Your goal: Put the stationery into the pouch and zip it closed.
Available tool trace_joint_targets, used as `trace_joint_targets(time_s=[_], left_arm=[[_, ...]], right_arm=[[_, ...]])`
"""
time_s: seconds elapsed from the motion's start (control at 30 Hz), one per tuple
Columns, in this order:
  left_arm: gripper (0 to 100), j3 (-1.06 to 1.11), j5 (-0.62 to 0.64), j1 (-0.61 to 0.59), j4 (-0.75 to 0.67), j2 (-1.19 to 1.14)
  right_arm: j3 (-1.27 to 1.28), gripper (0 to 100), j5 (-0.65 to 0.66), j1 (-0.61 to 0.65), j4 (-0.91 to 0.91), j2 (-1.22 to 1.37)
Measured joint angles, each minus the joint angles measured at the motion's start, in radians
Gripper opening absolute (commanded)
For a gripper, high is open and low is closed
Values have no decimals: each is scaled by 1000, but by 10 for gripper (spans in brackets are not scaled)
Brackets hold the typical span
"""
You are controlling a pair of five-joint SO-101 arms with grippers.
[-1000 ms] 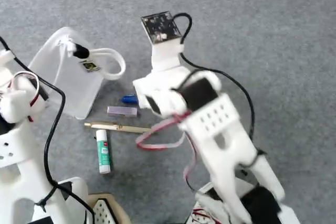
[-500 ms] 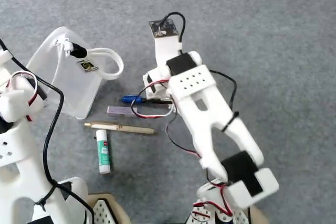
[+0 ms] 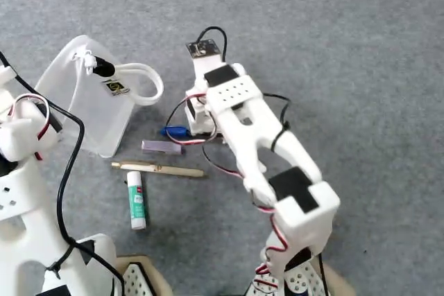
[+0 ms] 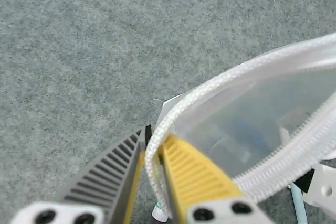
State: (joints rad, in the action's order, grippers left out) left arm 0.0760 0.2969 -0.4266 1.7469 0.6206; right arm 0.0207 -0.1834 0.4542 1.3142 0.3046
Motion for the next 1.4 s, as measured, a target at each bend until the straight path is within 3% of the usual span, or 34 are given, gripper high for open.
trace_joint_targets(time_s=[0.5,0.7,1.07,1.2,1.4], left_arm=[[28,0,0,0,0,0],[28,0,0,-6,0,0],[28,0,0,-6,0,0],[28,0,0,-6,0,0],[28,0,-38,-6,0,0]], right_arm=[[-244,251,2,0,-2,287],[-331,115,2,0,-2,367],[-391,113,3,-3,0,397],[-394,8,3,-3,0,397],[-394,12,3,-21,0,399]])
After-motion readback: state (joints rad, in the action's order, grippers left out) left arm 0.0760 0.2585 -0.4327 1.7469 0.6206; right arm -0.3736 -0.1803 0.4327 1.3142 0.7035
